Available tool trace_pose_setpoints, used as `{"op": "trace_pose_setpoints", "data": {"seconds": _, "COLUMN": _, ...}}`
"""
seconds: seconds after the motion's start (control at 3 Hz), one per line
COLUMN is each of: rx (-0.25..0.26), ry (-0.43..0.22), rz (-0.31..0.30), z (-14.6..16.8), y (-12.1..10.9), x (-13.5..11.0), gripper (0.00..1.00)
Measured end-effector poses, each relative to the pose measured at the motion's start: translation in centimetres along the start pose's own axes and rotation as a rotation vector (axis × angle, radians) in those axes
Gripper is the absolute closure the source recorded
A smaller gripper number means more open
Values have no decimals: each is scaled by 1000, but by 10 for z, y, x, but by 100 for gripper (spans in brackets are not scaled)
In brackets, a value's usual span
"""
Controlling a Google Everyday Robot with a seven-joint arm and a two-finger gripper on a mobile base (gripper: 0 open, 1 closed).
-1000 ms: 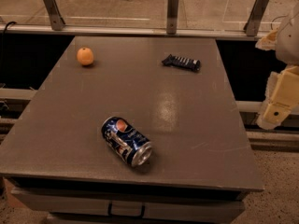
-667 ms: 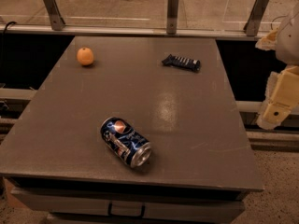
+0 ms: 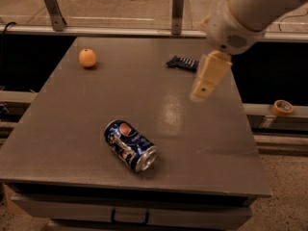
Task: Move orange near rxbar blueberry
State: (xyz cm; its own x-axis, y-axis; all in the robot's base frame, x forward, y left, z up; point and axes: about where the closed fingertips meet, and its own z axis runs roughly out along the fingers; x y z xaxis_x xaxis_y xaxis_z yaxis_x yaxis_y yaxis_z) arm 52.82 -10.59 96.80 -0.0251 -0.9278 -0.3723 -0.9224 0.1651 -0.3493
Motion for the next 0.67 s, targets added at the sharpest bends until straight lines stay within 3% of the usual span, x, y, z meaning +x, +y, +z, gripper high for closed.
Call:
{"op": "trace_pose_setpoints", "data": {"seconds": 0.33, "rx": 32, "ry": -167, "rz": -80, "z": 45, "y": -28, "x": -94, "gripper": 0}}
{"op": "trace_pose_setpoints", "data": {"seconds": 0.67, "rx": 31, "ry": -166, "rz": -80, "z": 45, "y": -28, "x": -93, "gripper": 0}}
